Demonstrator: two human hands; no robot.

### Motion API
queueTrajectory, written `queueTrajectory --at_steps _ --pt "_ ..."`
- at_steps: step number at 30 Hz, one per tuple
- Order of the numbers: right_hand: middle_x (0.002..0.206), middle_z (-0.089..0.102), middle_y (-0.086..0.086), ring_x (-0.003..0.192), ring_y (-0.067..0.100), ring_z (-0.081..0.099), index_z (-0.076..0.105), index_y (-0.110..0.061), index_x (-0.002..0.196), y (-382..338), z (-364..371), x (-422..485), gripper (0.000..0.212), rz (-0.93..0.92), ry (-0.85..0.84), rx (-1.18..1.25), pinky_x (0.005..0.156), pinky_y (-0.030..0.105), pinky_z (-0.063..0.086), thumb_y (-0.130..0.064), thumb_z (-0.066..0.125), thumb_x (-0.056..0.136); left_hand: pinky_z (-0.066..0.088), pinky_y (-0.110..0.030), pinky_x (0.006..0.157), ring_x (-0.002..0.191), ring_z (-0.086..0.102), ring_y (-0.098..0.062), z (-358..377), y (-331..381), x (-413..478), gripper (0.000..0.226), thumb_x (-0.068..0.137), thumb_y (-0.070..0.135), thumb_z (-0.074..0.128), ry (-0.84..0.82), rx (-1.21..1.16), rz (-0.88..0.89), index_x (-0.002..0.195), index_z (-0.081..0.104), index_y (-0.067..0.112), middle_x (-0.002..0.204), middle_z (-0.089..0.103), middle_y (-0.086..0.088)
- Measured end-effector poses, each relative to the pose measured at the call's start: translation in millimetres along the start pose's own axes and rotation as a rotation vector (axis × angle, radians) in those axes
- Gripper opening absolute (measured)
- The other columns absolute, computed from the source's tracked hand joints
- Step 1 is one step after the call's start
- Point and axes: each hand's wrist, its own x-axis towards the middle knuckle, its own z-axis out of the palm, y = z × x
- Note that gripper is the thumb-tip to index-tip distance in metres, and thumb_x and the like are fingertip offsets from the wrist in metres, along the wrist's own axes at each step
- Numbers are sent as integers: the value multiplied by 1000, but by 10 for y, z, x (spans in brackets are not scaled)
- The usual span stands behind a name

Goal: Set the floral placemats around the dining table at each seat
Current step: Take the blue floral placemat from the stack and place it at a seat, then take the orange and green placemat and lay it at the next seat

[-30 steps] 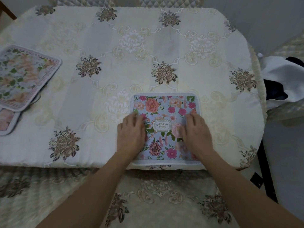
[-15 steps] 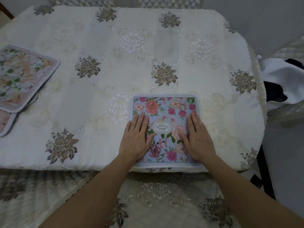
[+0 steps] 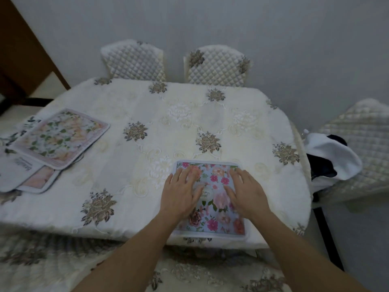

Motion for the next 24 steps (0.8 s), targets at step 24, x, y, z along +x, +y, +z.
queueTrajectory --at_steps 24 --pt "153 38 7 142 27 33 32 -23 151 -1482 -274 -659 59 -670 34 31 114 46 28 -47 40 97 44 -41 100 119 54 -22 -827 -288 -2173 53 91 54 41 312 229 -564 134 51 25 132 60 2"
